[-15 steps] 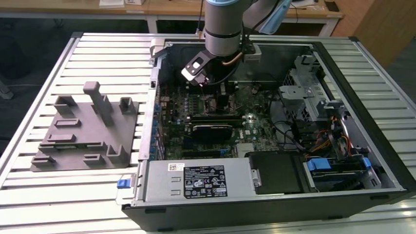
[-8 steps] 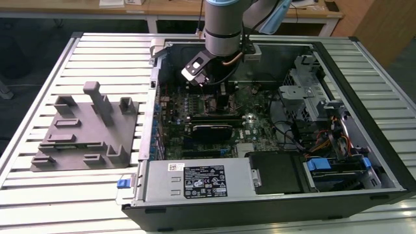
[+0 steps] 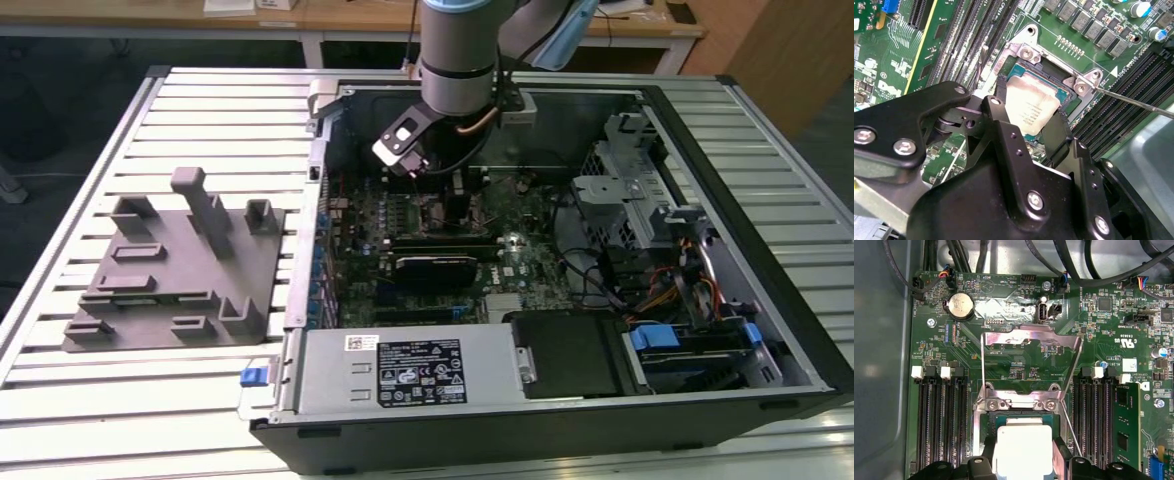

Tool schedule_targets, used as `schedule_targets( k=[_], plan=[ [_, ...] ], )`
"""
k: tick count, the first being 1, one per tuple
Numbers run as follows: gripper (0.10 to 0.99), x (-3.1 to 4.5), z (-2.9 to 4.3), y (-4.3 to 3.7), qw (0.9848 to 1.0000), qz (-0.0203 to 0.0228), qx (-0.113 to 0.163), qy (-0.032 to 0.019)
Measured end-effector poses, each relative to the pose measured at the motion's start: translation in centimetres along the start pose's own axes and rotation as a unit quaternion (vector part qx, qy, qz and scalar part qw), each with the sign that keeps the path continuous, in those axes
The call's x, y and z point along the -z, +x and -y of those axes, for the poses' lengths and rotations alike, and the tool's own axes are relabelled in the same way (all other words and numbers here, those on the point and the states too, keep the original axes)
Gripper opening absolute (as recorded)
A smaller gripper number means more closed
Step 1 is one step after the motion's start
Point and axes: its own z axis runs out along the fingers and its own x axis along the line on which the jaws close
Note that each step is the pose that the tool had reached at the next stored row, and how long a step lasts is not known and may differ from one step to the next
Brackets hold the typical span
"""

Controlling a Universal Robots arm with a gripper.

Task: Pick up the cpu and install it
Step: 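Place the cpu into insertion slot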

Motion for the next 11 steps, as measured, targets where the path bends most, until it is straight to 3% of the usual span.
schedule_targets(
  k=[1, 2, 11],
  plan=[
    [0.537, 0.00, 0.00, -0.01, 1.0000, 0.0002, 0.000, 0.0001],
    [0.604, 0.01, 0.00, -0.01, 1.0000, 0.0003, 0.000, 0.0002],
    [0.604, 0.17, 0.00, -0.03, 1.0000, 0.0004, 0.000, 0.0003]
  ],
)
